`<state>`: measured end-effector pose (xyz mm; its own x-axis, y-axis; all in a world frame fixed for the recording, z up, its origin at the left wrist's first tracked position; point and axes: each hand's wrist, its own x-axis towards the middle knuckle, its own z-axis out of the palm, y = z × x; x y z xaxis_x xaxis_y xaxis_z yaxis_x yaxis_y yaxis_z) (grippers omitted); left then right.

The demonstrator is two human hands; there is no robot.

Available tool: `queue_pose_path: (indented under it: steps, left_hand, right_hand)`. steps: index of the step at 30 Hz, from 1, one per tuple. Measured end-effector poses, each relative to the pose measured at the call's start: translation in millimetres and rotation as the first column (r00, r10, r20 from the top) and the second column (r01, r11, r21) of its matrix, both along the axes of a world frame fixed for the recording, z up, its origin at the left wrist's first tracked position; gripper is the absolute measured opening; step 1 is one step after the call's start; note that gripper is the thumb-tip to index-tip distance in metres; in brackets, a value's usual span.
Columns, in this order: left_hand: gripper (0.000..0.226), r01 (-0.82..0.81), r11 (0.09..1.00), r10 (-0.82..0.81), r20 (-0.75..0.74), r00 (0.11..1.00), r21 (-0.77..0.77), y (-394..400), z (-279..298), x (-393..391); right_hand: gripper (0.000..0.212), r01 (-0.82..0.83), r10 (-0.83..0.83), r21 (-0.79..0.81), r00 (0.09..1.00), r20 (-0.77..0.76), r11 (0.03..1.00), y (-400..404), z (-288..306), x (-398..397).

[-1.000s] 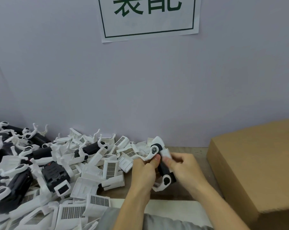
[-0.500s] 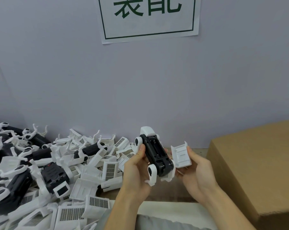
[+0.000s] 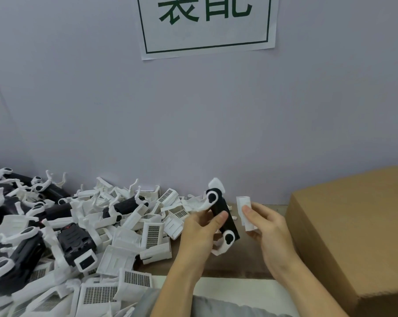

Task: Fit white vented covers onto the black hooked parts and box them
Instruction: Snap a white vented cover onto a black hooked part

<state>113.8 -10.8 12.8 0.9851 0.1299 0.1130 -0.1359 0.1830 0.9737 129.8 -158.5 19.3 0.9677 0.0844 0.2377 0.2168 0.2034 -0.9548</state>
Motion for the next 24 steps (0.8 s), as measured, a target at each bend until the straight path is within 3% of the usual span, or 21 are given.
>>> queue_pose_path:
  steps: [3,10,14,19,21,24]
  left_hand:
    - [0.016,0.063,0.993,-0.067,0.036,0.997,0.097,-2.8,1.5,-2.1]
    - [0.027,0.098,0.981,-0.113,0.079,0.991,0.169,-5.6,3.8,-6.5]
    - [0.024,0.114,0.978,-0.131,0.087,0.988,0.173,-5.3,1.0,-6.1]
    - [0.024,0.142,0.971,-0.164,0.102,0.981,0.194,-4.7,2.2,-7.3]
    - [0.024,0.145,0.973,-0.16,0.074,0.984,0.18,-6.0,3.4,-8.1]
    - [0.026,0.08,0.977,-0.093,0.056,0.994,0.198,-9.7,5.1,-5.7]
  right_hand:
    - [0.012,0.076,-0.057,-0.128,0.988,0.144,0.989,4.6,3.6,-2.8]
    - [0.016,0.071,-0.025,-0.205,0.975,0.22,0.976,3.6,6.3,-5.2]
    - [0.014,-0.025,0.069,-0.24,0.982,0.177,0.971,-1.4,8.7,-5.7]
    - [0.014,0.063,-0.007,-0.238,0.974,0.228,0.969,3.8,5.4,-8.3]
    - [0.017,-0.002,0.032,-0.182,0.986,0.162,0.983,0.4,6.2,-8.6]
    - [0.019,0.055,-0.048,-0.116,0.997,0.063,0.992,-4.1,3.6,-3.8]
